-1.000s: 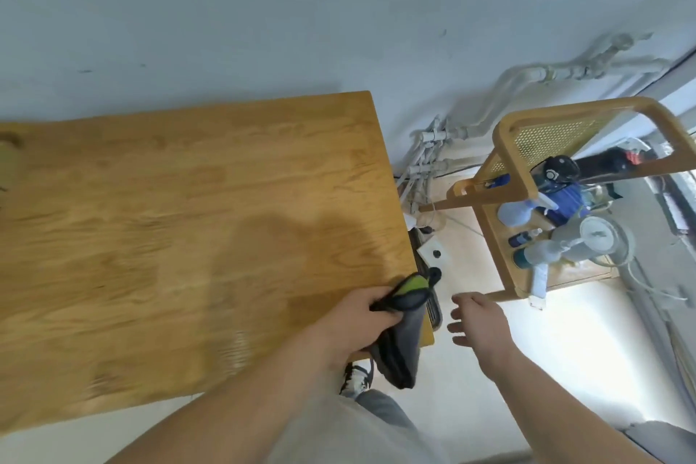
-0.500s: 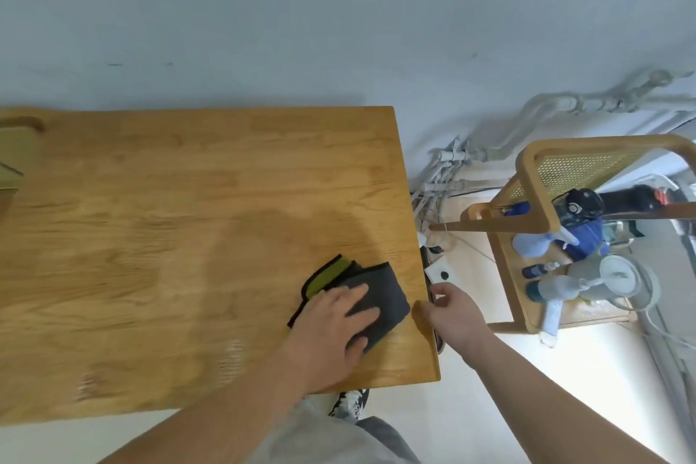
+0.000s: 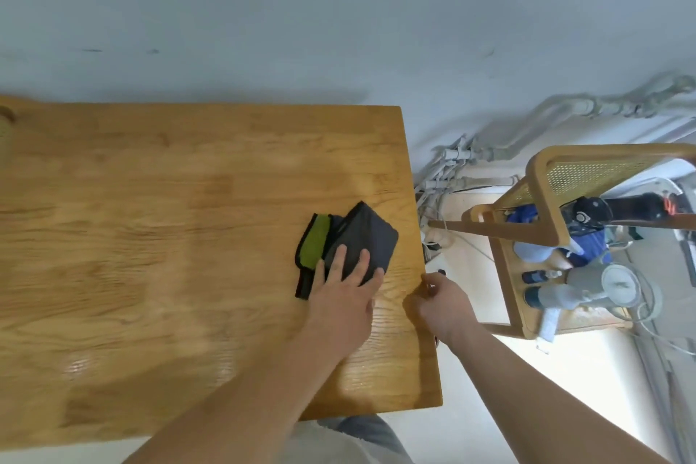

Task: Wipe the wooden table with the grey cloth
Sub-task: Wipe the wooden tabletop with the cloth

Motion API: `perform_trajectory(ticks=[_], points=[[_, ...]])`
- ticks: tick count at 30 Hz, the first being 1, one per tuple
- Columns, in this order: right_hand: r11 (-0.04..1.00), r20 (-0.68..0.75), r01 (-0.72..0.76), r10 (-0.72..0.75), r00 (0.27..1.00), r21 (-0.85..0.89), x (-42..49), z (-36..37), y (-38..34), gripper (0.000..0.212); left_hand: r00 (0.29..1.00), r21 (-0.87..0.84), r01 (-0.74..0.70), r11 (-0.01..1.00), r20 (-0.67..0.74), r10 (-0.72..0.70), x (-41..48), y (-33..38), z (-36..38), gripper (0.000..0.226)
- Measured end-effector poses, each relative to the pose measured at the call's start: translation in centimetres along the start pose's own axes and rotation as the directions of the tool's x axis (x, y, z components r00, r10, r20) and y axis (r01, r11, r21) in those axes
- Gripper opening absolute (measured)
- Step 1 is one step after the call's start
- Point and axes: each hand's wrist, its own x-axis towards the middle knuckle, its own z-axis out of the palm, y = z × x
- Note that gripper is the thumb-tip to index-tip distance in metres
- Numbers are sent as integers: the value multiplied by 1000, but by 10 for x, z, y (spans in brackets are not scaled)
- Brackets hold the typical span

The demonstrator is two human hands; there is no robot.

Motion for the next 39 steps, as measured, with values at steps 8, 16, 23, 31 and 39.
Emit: perform_trajectory(ticks=[8,16,23,31,39], points=[[969,127,136,-112,986,-206,12,4,22,41,864,204,-495,844,216,455,-19,-34,8,58],[998,11,-22,22,1000,61,-22,15,67,28,995,-98,44,994,-87,-53,-27,21,13,49],[960,-36,-157,170,985,232,-46,21,103,13,944,50,-330,943,-2,331,-86,75,75,51],[999,-95,15,-13,995,30,-45,27,74,14,986,2,-29,1000,-166,29,-105,-25,59,32],[993,-104,101,-108,989,-64,-30,35,65,9,831,-284,464,839,-189,-523,-91,32,58,33]])
